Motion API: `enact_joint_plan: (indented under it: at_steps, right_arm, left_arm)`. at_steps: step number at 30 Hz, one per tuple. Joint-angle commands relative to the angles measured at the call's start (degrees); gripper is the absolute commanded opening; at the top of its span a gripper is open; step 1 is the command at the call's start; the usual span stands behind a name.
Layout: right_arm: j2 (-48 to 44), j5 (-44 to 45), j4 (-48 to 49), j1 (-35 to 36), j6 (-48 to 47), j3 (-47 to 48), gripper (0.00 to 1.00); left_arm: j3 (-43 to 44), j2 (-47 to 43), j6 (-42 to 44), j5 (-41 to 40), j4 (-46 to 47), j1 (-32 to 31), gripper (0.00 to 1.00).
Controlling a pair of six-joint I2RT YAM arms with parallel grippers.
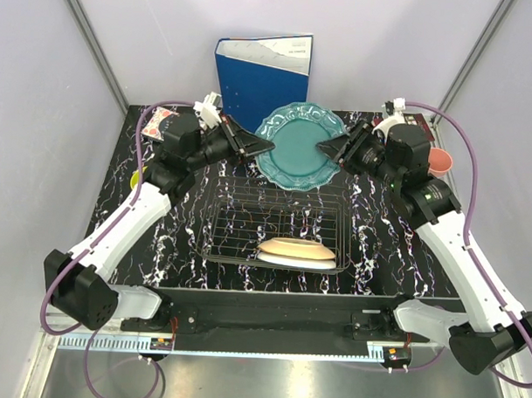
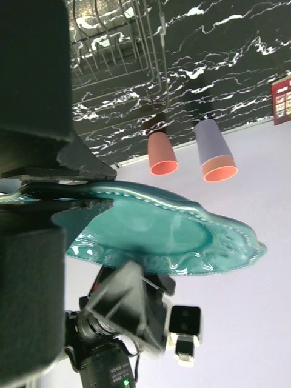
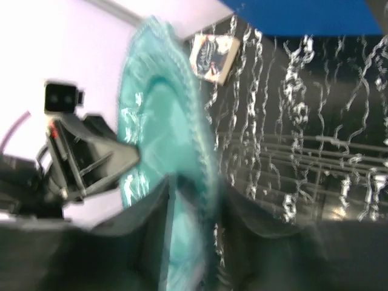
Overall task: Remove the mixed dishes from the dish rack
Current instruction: Pick up the plate from the dish rack, then place the plate at the center of the board.
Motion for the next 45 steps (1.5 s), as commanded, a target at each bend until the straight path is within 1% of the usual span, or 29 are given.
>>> enact_joint_plan:
  at_steps: [1,2,4,7,8,9,10,11,12,13,14,16,17,18,19,22,23,24,27,28,29,32,37,43,45]
  right_arm:
    - [0.53,-5.26,6.60,-0.23,2.47,-1.08,0.28]
    - [0.53,-5.35,6.69,-0.23,2.47,-1.26,0.11]
    - [0.27,-5.18,6.69,-0.31,2.65,-1.70,0.00]
    - [-0.09,-4.92,6.52,-0.58,1.78,-1.70,0.00]
    - [-0.09,-4.91,6.34,-0.75,1.42,-1.44,0.00]
    - [-0.26,-4.22,6.17,-1.19,1.25,-0.91,0.00]
    - [-0.35,-3.78,5.91,-1.63,0.90,-0.47,0.00]
    - [-0.44,-3.42,5.47,-2.24,0.63,0.06,0.00]
    - [-0.53,-2.12,5.03,-2.86,0.02,1.45,0.00]
    - [-0.35,-1.06,4.50,-3.82,-1.03,2.34,0.00]
    - [-0.18,0.61,3.45,-4.35,-1.56,3.48,0.00]
    - [1.31,2.37,2.22,-6.45,-1.57,6.47,0.00]
    - [2.19,3.86,1.43,-7.34,-1.13,7.87,0.00]
    - [4.02,4.74,0.90,-8.65,0.35,8.67,0.00]
    - [5.26,5.28,0.37,-11.45,1.41,9.37,0.00]
    - [11.50,5.46,-1.57,-16.03,5.45,12.53,0.00]
    - [15.08,5.02,-1.83,-19.09,6.33,14.11,0.00]
    - [16.77,4.76,-1.83,-20.43,8.08,14.82,0.00]
    - [23.98,4.14,-1.92,-24.56,9.24,19.12,0.00]
    - [25.82,3.88,-1.83,-25.09,9.16,20.44,0.00]
    - [29.58,3.18,-2.18,-25.45,8.81,23.32,0.00]
    - [35.57,3.52,-2.62,-25.45,6.09,27.38,0.00]
    - [42.44,3.70,-1.66,-25.45,4.50,30.72,0.00]
    - [51.92,1.68,-0.86,-25.45,2.30,36.44,0.00]
    - [53.52,0.89,0.18,-25.54,2.47,36.97,0.00]
  left_arm:
    - [2.04,-2.78,-1.85,2.37,10.25,-0.17,0.00]
    - [1.96,-2.87,-1.93,2.19,10.33,-0.08,0.00]
    - [1.78,-2.61,-1.67,1.93,10.60,-0.08,0.00]
    - [1.69,-2.34,-1.32,1.57,11.12,0.18,0.00]
    - [1.78,-2.17,-1.06,1.75,11.39,0.62,0.14]
    - [1.95,-2.08,-0.71,1.84,10.43,0.97,0.36]
    - [2.22,-2.16,0.08,1.14,8.68,1.58,0.61]
    - [2.74,-2.43,2.87,0.35,6.23,3.59,0.99]
    - [2.57,-3.13,4.29,-1.48,1.77,5.00,0.99]
    - [2.14,-4.61,5.18,-2.20,0.68,6.58,0.99]
    - [1.09,-5.41,6.32,-2.47,-1.86,9.73,0.99]
    - [0.20,-6.91,8.16,-4.57,-6.26,11.34,0.99]
    - [0.29,-8.39,10.52,-6.15,-8.19,11.34,0.99]
    - [0.02,-8.93,10.89,-8.34,-10.73,11.17,0.99]
    - [-0.50,-9.54,10.81,-9.14,-11.45,11.17,0.99]
    - [-1.30,-11.74,12.30,-12.13,-15.06,10.91,0.99]
    - [-1.30,-12.96,13.61,-12.92,-16.63,10.64,0.99]
    - [-1.30,-13.41,14.23,-14.41,-17.34,10.29,0.99]
    - [-2.26,-15.52,15.82,-16.18,-18.32,8.18,0.99]
    - [-3.48,-15.87,15.82,-16.01,-18.06,7.40,0.99]
    - [-4.10,-16.14,15.73,-15.48,-17.62,7.04,0.99]
    - [-7.09,-17.81,15.21,-15.56,-16.83,6.69,0.99]
    - [-10.43,-18.87,14.15,-15.13,-16.82,5.55,0.99]
    - [-10.96,-18.34,15.11,-15.30,-17.26,4.84,0.99]
    - [-10.79,-18.08,15.55,-15.56,-17.87,4.75,0.99]
